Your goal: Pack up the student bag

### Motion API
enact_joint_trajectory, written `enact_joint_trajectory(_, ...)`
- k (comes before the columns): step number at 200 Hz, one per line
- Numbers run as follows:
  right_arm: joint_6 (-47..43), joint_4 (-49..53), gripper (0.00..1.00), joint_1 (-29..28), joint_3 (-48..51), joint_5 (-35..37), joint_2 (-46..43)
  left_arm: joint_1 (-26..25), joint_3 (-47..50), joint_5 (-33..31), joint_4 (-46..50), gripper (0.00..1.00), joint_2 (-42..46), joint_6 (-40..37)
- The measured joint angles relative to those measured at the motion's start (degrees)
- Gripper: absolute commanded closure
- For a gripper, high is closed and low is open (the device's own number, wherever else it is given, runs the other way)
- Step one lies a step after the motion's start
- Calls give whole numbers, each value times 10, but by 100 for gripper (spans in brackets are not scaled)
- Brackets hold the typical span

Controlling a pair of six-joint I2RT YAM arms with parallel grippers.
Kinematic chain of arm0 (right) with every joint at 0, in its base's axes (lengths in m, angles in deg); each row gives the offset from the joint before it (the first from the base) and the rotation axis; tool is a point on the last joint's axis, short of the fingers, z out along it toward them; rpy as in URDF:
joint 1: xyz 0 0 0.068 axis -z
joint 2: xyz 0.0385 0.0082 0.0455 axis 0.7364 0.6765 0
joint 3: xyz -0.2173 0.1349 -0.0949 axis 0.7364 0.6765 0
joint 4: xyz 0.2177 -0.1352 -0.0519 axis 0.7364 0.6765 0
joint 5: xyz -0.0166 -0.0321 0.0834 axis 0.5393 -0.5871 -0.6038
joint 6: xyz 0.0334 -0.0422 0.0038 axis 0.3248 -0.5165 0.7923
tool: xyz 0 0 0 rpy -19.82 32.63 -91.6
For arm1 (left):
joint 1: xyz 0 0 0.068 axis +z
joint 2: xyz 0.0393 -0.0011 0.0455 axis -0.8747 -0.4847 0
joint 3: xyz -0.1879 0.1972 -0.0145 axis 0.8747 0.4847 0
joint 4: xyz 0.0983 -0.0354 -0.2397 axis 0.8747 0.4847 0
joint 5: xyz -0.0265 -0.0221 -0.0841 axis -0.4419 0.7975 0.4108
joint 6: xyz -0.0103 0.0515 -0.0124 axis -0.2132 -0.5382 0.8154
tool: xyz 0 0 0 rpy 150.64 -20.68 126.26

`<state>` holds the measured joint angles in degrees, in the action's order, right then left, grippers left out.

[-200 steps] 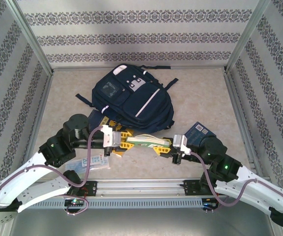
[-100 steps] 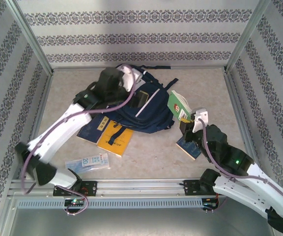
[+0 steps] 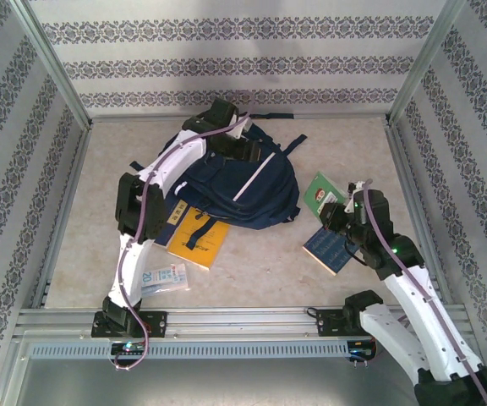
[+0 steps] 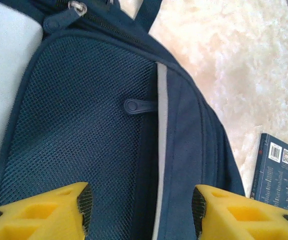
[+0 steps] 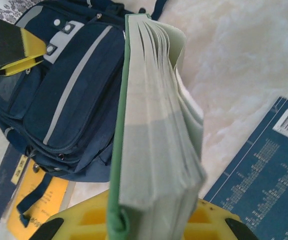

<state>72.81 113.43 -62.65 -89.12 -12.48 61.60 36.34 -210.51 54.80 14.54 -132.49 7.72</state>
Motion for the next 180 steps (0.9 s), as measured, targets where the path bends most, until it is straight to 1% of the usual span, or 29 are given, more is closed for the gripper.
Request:
enact_joint_trajectory(39, 19, -15, 100, 35, 27, -73, 15, -2, -25, 52, 13, 44, -42, 14)
enact_joint_trajectory(87, 23, -39, 100, 44, 32, -114, 43, -4, -28, 99, 14, 45, -65, 20)
enact_joint_trajectory(100, 25, -45, 100, 46, 35, -120, 45, -4, -28, 107, 14, 48, -67, 21)
enact_joint_trajectory(126, 25, -52, 100, 50, 38, -126, 50, -5, -28, 129, 14, 62, -68, 25)
enact_joint_trajectory(139, 25, -56, 100, 54, 42, -129, 51, -7, -28, 143, 14, 66, -68, 28)
enact_joint_trajectory(153, 25, -60, 100, 59, 48, -130, 53, -11, -28, 153, 14, 67, -68, 27)
enact_joint_trajectory(180, 26, -62, 100, 69, 54, -137, 58, -20, -28, 156, 15, 66, -70, 25)
